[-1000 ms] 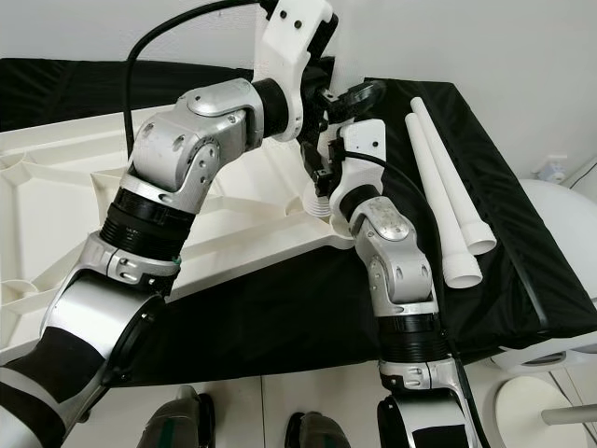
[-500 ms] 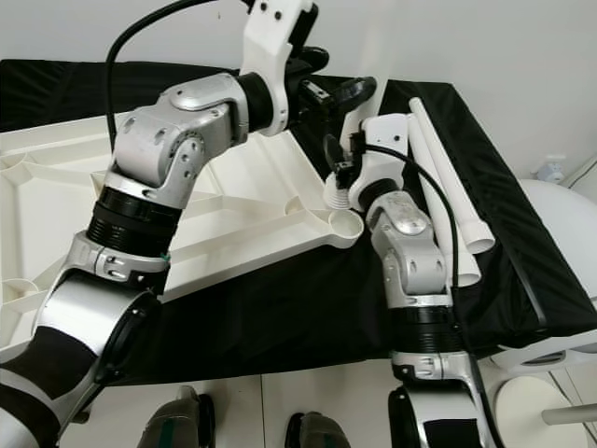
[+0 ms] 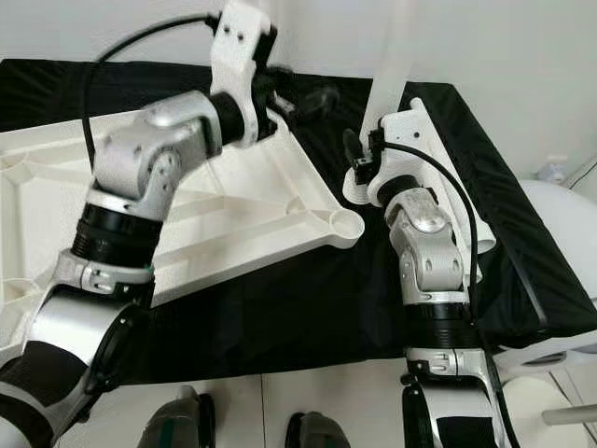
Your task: Building children table
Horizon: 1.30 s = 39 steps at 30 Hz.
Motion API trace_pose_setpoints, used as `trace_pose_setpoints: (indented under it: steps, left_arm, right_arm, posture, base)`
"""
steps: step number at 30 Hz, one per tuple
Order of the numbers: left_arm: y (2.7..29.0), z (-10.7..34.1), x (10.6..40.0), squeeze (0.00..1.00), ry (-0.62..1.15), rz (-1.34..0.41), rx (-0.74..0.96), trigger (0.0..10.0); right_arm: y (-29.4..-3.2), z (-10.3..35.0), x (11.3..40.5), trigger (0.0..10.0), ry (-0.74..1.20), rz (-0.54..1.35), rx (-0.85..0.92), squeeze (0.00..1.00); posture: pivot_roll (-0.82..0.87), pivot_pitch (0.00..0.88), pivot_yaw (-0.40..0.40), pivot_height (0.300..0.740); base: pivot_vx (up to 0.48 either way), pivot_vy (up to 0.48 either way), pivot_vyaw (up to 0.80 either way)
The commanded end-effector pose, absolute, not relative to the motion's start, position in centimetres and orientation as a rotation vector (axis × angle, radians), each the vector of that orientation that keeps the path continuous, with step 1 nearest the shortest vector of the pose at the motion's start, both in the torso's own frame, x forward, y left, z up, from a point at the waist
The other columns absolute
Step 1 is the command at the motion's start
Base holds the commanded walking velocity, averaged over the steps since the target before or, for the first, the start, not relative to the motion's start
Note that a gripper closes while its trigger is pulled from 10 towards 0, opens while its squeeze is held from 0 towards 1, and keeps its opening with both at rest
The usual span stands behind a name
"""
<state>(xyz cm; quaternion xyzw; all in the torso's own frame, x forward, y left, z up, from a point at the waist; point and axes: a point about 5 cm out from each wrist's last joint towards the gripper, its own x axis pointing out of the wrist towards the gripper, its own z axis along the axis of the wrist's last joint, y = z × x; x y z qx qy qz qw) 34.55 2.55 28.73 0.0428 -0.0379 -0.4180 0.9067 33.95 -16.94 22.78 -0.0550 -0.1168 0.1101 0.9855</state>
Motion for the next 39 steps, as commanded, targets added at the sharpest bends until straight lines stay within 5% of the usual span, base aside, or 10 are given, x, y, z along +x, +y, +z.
trace_pose_setpoints:
  steps: [1,13,39]
  left_arm:
    - [2.0,27.6,34.6,0.00,-0.081,-0.811,0.161,10.0]
    - [-0.4,21.4,32.6,0.00,0.043,-0.907,0.238,10.0]
    - [-1.7,15.2,29.3,0.00,0.197,-1.031,0.461,10.0]
  right_arm:
    - [-17.8,22.7,33.8,10.0,-0.246,0.205,-0.124,0.00]
    - [-18.2,23.3,33.8,10.0,-0.270,0.209,-0.115,0.00]
    - [-16.9,22.9,33.8,10.0,-0.274,0.270,-0.105,0.00]
  posture:
    - [-0.01,0.081,-0.064,0.740]
    - [-0.01,0.087,-0.063,0.740]
    - [0.00,0.077,-0.063,0.740]
  base:
    - [0.000,0.000,0.00]
    - [0.000,0.000,0.00]
    - [0.000,0.000,0.00]
